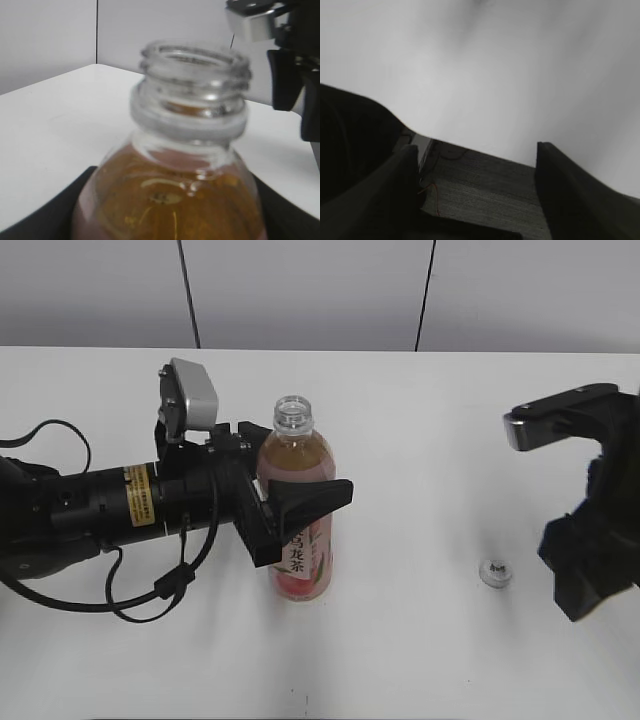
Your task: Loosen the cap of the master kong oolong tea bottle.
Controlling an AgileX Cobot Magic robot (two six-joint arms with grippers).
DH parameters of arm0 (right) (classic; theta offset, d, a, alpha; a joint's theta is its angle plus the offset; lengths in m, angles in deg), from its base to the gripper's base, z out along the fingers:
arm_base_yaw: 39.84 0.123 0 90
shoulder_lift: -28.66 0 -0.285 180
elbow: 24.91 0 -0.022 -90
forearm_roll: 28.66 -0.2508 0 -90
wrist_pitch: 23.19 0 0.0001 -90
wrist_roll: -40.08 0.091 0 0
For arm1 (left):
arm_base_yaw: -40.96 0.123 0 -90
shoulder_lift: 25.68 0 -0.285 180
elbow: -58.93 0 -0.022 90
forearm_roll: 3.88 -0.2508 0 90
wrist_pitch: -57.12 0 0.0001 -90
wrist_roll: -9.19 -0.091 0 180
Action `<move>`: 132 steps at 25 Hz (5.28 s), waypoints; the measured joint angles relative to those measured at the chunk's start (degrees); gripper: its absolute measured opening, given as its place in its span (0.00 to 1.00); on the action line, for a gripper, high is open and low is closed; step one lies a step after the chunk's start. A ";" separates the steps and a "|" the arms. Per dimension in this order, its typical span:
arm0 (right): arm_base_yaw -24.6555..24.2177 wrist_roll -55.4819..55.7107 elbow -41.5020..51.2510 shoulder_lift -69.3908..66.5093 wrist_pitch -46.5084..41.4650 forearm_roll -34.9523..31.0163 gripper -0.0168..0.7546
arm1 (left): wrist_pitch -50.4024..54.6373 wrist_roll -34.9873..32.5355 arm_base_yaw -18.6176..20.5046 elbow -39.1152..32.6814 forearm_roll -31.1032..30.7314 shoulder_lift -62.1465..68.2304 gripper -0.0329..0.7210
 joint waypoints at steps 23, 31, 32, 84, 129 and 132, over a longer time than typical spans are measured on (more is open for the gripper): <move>1.45 1.32 27.47 59.18 2.53 -0.57 0.72 | 0.54 1.65 0.00 0.00 -0.08 -6.19 0.84; 1.45 0.96 27.58 68.78 2.45 -0.57 0.72 | 3.33 8.42 0.00 0.00 -2.04 -13.33 0.83; 1.45 0.47 27.59 69.48 2.45 -0.57 0.72 | 3.41 9.37 0.00 0.00 -2.25 -14.59 0.83; 1.45 -2.58 27.59 70.62 2.40 1.57 0.72 | 129.83 -21.65 -8.37 -7.29 46.53 -106.09 0.78; -21.86 -2.58 27.59 89.54 2.33 1.58 0.72 | 128.65 -21.67 19.12 -8.02 46.24 -113.95 0.78; -21.86 -2.58 27.59 90.10 2.33 1.58 0.72 | 128.65 -21.67 19.12 -8.02 46.24 -113.95 0.78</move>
